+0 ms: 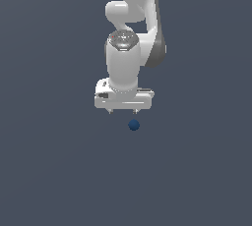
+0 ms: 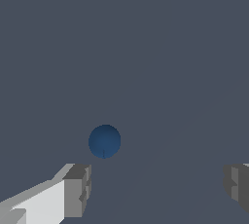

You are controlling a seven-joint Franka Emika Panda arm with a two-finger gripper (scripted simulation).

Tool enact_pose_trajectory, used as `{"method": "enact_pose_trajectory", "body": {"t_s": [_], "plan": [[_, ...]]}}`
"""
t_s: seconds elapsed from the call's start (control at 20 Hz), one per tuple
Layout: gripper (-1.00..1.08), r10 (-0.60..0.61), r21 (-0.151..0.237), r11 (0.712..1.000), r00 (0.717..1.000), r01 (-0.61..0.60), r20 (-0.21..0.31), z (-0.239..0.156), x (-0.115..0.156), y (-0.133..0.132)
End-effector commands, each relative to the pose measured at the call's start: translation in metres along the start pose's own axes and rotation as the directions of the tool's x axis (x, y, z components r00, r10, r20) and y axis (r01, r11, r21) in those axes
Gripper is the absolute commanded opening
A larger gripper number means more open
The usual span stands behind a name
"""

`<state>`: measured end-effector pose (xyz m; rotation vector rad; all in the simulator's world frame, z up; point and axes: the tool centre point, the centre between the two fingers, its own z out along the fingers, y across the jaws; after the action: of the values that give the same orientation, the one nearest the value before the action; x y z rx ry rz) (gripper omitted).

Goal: Pick up the object and move it to a goal position.

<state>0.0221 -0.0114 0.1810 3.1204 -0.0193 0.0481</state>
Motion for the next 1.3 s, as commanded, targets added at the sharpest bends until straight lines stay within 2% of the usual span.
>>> {"method": "enact_pose_trajectory", "body": {"t_s": [0.0, 0.5, 0.8, 1.0, 1.25], "plan": [[1.00, 0.000, 0.000, 1.000, 1.000, 0.000, 0.000, 0.000, 0.000, 0.000], [1.00, 0.036, 0.032, 0.999, 0.999, -0.035, -0.018, -0.005, 0.007, 0.000], [1.00, 0.031, 0.031, 0.999, 0.999, -0.030, -0.017, -0.002, 0.007, -0.002], [1.00, 0.000, 0.028, 1.000, 1.000, 0.000, -0.011, 0.013, 0.004, -0.009], [1.00, -0.078, 0.024, 0.997, 0.997, 0.078, 0.005, 0.049, -0.006, -0.027]]}}
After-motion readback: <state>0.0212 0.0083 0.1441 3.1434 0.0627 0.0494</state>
